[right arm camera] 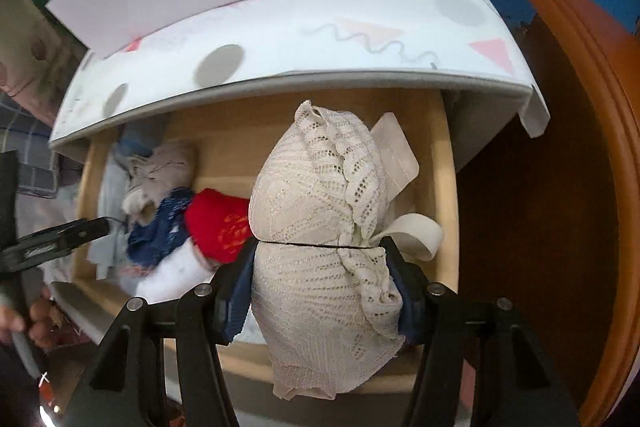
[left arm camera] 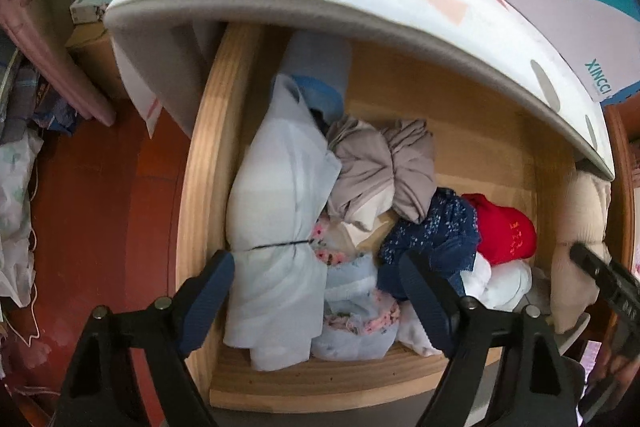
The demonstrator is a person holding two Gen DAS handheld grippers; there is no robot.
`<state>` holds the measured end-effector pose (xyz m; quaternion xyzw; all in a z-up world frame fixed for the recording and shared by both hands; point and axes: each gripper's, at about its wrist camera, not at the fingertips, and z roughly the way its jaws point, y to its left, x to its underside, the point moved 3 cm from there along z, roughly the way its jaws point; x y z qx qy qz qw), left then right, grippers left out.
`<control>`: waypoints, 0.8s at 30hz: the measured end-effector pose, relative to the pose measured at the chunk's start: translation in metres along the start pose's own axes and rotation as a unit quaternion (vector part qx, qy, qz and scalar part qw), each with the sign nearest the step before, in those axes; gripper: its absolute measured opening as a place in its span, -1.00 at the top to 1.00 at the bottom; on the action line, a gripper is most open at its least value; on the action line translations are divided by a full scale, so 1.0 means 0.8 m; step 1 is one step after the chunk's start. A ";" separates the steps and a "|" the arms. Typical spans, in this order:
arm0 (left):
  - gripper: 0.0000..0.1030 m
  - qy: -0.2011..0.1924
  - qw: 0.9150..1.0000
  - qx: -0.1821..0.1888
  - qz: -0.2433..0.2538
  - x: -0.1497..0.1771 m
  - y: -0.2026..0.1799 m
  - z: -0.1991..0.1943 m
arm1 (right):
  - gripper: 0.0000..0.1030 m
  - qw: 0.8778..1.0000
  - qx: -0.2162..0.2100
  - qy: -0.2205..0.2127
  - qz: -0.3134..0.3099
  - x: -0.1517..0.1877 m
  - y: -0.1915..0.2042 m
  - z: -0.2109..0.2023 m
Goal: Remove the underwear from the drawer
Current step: 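Grasp the light blue rolled garment with the left gripper while the right gripper holds the bra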
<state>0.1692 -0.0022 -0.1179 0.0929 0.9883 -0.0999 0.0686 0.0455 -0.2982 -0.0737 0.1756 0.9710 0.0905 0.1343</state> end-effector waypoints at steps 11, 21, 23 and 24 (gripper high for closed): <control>-0.38 0.009 1.000 -0.009 0.003 -0.005 -0.018 -0.002 | -0.08 0.999 -0.035 0.003 0.032 0.031 0.015 -0.010; -0.36 0.022 0.997 -0.068 -0.025 0.003 -0.004 0.026 | -0.09 0.998 -0.052 0.009 0.033 0.034 0.021 -0.004; -0.36 0.022 0.996 -0.077 -0.026 0.001 -0.005 0.031 | -0.09 0.998 -0.053 0.010 0.035 0.034 0.019 -0.005; -0.36 0.023 0.996 -0.079 -0.028 0.000 -0.001 0.032 | -0.09 0.998 -0.054 0.012 0.036 0.034 0.018 -0.004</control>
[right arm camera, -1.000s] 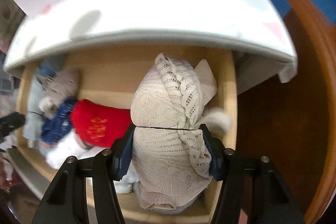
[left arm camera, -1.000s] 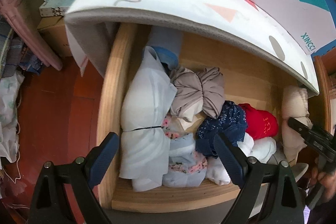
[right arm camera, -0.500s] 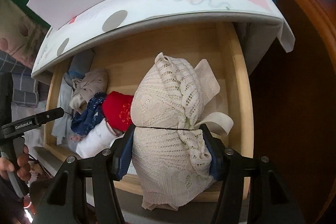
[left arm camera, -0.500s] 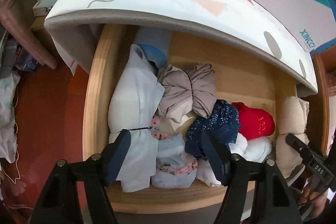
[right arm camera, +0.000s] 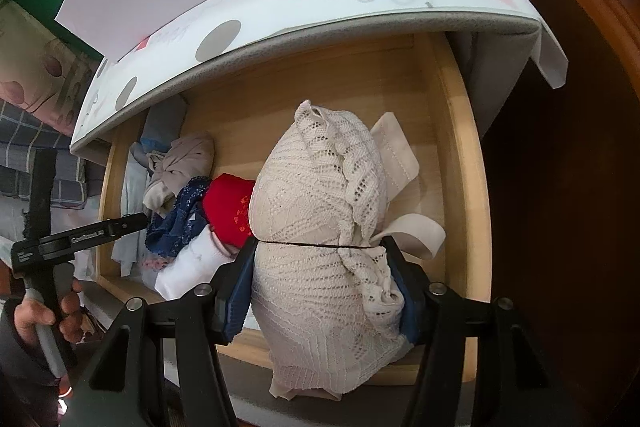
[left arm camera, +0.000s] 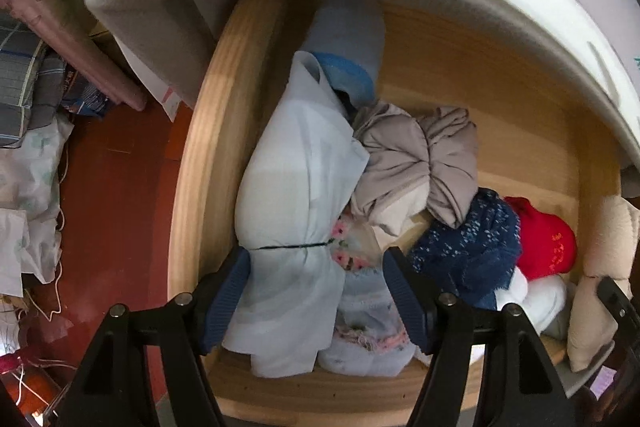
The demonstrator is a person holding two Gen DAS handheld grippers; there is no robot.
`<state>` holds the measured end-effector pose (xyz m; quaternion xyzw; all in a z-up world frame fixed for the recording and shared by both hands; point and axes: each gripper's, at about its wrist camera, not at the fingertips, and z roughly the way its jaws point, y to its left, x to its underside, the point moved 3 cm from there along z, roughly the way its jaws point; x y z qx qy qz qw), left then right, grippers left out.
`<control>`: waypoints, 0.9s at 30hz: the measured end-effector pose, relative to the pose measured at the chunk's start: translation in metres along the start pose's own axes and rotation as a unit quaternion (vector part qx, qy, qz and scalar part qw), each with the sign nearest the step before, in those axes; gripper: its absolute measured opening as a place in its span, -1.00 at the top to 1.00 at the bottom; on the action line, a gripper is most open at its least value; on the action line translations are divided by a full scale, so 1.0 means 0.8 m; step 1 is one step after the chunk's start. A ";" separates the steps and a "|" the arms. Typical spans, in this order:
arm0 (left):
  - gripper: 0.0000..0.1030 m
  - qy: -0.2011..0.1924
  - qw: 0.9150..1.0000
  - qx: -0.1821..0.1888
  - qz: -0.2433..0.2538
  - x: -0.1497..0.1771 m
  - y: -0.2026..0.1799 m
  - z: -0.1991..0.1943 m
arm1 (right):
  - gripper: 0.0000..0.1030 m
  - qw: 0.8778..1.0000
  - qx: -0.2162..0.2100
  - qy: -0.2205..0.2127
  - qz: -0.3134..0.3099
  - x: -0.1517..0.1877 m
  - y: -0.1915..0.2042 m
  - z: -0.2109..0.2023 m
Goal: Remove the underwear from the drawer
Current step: 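Grasp the light blue rolled garment with the left gripper while the right gripper holds the bra, then lift the light blue garment out of the drawer toward the white box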
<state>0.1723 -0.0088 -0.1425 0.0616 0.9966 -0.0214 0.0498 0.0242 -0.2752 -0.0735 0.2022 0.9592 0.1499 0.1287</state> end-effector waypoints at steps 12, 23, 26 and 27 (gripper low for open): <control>0.17 -0.004 0.997 -0.073 0.007 -0.017 -0.011 0.021 | -0.10 1.000 0.007 0.009 0.001 0.001 0.004 0.006; 0.46 -0.010 0.999 -0.037 0.000 -0.020 0.007 0.000 | -0.09 1.000 0.027 0.006 0.004 0.000 0.011 0.010; 0.47 -0.017 1.000 -0.023 -0.001 -0.014 0.011 -0.013 | -0.08 0.999 0.039 0.006 0.002 -0.001 0.014 0.011; 0.47 -0.019 1.000 -0.019 -0.001 -0.013 0.013 -0.017 | -0.08 0.999 0.043 0.005 0.001 -0.001 0.015 0.011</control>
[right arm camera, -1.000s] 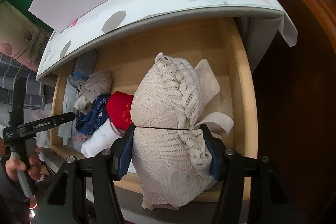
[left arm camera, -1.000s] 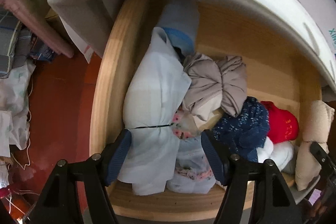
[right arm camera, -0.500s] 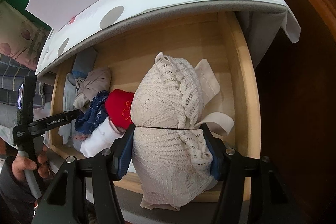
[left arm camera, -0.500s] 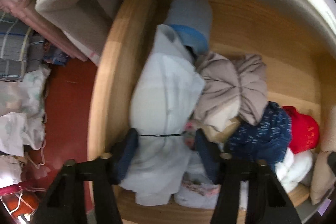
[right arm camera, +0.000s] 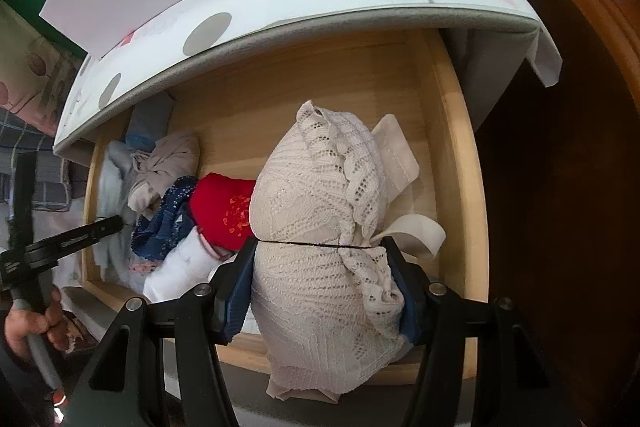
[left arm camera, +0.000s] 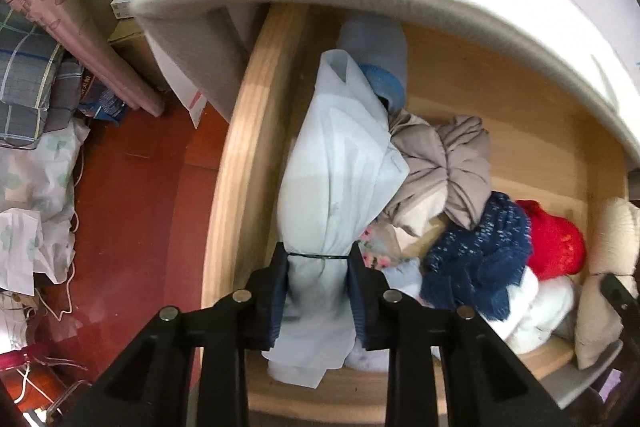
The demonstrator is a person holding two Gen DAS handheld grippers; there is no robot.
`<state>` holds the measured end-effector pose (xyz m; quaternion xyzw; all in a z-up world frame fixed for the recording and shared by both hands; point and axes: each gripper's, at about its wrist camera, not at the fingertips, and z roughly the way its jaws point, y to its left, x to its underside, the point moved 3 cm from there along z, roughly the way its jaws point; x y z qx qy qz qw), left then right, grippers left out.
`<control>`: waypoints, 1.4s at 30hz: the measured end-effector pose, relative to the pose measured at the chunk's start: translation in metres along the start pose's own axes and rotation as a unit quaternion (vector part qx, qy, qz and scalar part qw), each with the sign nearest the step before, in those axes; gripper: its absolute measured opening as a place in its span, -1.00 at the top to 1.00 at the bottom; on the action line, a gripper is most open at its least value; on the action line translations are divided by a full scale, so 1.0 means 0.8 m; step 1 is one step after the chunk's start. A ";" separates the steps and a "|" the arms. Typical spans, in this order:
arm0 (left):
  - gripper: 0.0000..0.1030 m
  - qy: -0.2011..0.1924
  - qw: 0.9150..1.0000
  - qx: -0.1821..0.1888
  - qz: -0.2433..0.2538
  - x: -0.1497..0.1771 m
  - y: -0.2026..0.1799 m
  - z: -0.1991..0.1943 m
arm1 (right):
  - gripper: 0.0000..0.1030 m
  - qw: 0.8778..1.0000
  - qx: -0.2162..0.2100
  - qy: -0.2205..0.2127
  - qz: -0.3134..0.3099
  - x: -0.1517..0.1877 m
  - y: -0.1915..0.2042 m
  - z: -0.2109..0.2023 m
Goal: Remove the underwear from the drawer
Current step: 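Lift the light blue garment out of the drawer toward the white box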
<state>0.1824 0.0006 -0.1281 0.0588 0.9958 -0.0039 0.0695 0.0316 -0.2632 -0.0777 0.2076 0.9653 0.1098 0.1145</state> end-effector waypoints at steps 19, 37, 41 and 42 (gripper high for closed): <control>0.49 -0.032 0.997 0.057 0.032 0.024 0.016 -0.092 | -0.06 1.000 0.006 -0.011 0.015 0.003 -0.015 -0.006; 0.51 -0.105 0.989 0.086 0.064 0.023 0.000 -0.197 | -0.06 1.000 0.012 -0.006 0.003 0.005 -0.012 -0.009; 0.51 -0.139 0.983 0.097 0.072 0.006 -0.006 -0.241 | -0.06 1.000 0.019 -0.004 -0.005 0.006 -0.005 -0.006; 0.51 -0.150 0.981 0.098 0.074 -0.002 -0.008 -0.257 | -0.06 1.000 0.022 -0.004 -0.009 0.007 -0.003 -0.006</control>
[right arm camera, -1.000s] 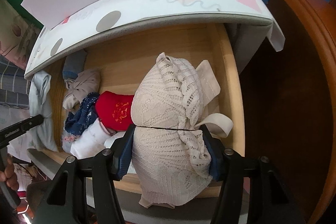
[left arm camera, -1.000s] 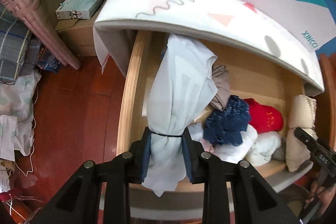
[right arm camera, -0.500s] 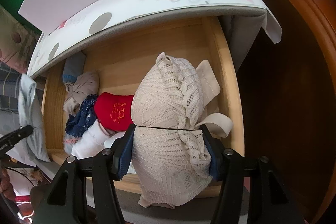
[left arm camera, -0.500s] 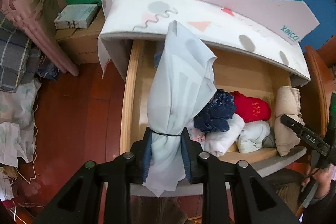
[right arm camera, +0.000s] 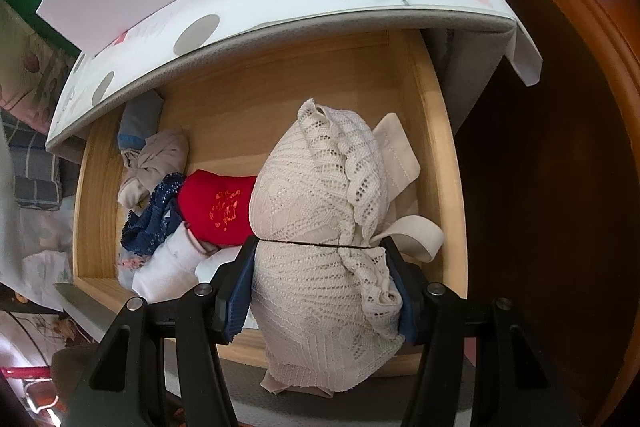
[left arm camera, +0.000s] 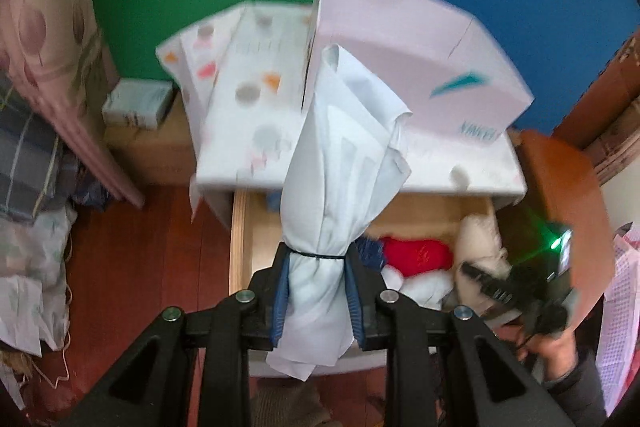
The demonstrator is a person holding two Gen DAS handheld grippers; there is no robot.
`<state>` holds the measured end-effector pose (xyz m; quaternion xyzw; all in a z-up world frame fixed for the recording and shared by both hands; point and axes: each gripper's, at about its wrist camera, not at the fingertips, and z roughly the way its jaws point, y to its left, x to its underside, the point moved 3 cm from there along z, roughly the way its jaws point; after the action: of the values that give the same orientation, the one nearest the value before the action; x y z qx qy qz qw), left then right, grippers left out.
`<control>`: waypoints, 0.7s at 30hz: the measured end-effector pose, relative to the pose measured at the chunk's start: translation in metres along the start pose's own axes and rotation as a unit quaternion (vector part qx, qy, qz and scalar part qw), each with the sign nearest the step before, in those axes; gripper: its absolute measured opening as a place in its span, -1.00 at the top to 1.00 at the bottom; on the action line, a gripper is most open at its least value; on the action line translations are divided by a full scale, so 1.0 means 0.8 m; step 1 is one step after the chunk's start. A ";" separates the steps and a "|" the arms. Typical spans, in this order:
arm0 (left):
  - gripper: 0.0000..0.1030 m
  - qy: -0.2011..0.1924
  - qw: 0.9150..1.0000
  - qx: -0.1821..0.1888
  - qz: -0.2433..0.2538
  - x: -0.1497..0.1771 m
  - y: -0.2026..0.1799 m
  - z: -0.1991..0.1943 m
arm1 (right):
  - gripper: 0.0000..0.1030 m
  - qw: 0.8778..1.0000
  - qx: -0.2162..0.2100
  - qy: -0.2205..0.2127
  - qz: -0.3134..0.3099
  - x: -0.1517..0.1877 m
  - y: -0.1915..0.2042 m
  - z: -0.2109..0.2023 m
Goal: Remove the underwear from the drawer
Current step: 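Lift the light blue garment out of the drawer toward the white box, then lower the light blue garment into the white box and open the left gripper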
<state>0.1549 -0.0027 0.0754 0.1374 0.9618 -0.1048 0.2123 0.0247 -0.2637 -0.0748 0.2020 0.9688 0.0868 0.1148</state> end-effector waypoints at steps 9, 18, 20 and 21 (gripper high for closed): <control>0.51 -0.086 0.996 0.011 0.004 -0.121 -0.020 -0.068 | -0.06 1.000 0.009 -0.001 -0.007 0.004 0.009 0.005; 0.51 -0.122 0.991 0.017 0.043 -0.243 -0.072 -0.035 | -0.06 1.000 0.008 0.000 -0.007 0.004 0.008 0.005; 0.51 -0.117 0.992 0.018 0.050 -0.259 -0.085 -0.010 | -0.06 1.000 0.005 0.000 -0.005 0.004 0.006 0.005; 0.51 -0.115 0.992 0.016 0.056 -0.267 -0.089 0.003 | -0.06 1.000 0.003 0.001 -0.003 0.004 0.005 0.005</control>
<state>0.3202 -0.1174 0.1773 0.1814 0.9202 -0.1228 0.3245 0.0244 -0.2581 -0.0787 0.1993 0.9698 0.0833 0.1134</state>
